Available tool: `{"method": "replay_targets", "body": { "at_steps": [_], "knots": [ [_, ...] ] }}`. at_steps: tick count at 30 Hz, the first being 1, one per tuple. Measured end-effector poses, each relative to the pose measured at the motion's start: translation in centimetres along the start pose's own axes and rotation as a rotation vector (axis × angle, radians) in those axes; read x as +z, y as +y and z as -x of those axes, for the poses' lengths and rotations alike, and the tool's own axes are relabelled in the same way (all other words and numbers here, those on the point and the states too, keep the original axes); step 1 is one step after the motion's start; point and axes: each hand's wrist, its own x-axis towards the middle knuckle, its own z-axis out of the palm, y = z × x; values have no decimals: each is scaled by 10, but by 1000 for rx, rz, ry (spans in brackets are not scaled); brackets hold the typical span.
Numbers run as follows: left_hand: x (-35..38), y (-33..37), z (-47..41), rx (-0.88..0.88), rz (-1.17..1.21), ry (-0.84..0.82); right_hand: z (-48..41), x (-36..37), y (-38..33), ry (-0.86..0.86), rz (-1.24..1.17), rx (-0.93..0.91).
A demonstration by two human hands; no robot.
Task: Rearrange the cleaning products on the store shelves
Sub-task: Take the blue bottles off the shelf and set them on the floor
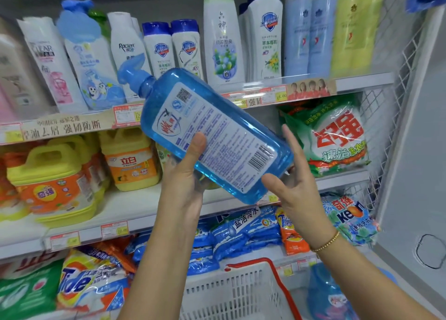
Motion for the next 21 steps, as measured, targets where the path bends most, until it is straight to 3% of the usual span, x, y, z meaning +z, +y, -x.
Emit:
{"method": "replay_targets", "body": {
  "at_steps": [4, 16, 21],
  "knots": [
    [-9, -7, 4, -23, -53, -74, 3, -1, 7, 49, 44, 1],
    [8, -12, -9, -19, -11, -444, 10, -1, -9, 100, -702, 568],
    [14, -13, -3, -19, -45, -429, 11, -7, -9, 25, -660, 703]
  ]
}}
